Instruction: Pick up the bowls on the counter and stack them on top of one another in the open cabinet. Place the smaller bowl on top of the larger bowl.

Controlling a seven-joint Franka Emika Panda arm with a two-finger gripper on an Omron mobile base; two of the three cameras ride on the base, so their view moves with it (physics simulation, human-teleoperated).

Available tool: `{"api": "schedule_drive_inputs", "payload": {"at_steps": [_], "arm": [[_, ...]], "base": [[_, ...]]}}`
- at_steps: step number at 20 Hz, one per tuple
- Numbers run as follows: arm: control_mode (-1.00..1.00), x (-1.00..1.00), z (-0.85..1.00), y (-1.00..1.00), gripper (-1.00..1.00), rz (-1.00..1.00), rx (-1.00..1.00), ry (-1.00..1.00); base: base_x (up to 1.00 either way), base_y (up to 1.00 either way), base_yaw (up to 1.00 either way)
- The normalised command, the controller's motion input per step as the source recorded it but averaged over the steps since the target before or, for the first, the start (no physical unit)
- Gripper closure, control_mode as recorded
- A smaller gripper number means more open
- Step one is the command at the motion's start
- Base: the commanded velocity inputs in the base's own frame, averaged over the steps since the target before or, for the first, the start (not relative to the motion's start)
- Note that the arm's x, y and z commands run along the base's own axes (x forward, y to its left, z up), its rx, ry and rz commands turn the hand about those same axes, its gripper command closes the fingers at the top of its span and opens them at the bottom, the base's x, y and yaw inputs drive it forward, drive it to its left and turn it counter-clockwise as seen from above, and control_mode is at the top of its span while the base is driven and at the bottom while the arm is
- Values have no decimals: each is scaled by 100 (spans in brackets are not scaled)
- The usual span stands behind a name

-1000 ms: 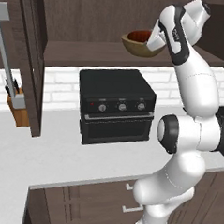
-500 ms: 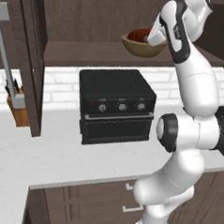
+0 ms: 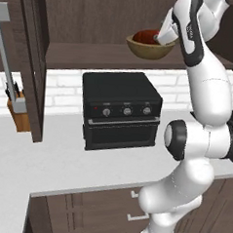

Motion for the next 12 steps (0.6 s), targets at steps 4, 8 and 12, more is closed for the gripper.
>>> {"api": "schedule_drive_inputs", "payload": {"at_steps": [4, 8, 12], "arm": [[-100, -94, 0, -9, -100, 0, 3, 0], [-100, -100, -28, -10, -100, 2, 2, 0], [-100, -100, -51, -1, -100, 8, 0, -1]], "base": [[0, 0, 0], [0, 0, 0], [0, 0, 0]]}}
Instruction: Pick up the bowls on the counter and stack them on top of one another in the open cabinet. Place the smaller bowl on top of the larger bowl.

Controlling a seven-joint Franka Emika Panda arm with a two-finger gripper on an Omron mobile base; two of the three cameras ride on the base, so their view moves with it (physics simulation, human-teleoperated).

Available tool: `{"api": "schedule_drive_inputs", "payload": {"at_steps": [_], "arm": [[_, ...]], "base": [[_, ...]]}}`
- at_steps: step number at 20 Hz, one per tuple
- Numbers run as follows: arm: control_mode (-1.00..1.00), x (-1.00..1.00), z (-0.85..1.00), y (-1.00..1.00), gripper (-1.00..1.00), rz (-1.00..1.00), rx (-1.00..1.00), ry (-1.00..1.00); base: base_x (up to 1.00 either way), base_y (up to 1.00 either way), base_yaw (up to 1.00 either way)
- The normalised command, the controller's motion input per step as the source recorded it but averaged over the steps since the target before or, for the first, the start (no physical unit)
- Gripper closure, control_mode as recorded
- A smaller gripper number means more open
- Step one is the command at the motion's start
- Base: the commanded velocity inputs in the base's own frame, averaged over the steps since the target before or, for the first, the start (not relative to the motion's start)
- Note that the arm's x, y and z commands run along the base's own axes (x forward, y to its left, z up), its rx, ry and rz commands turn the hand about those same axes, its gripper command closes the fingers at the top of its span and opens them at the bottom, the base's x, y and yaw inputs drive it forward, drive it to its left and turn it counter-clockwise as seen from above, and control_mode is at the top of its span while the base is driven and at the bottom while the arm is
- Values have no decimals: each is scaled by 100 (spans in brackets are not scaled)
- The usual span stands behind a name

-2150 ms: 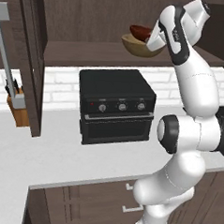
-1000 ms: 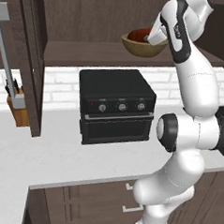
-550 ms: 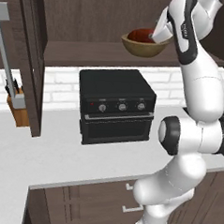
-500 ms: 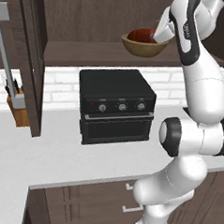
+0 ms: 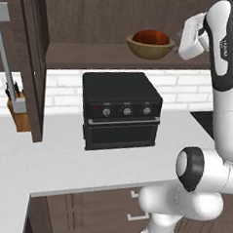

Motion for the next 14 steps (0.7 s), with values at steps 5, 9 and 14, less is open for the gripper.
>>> {"api": "schedule_drive_inputs", "payload": {"at_steps": [5, 9, 14], "arm": [[-100, -81, -26, -3, -100, 19, -14, -5], [-100, -73, -4, -16, -100, 35, -35, -9], [-100, -42, 0, -14, -100, 49, -52, -1]], "base": [[0, 0, 0], [0, 0, 0], [0, 0, 0]]}}
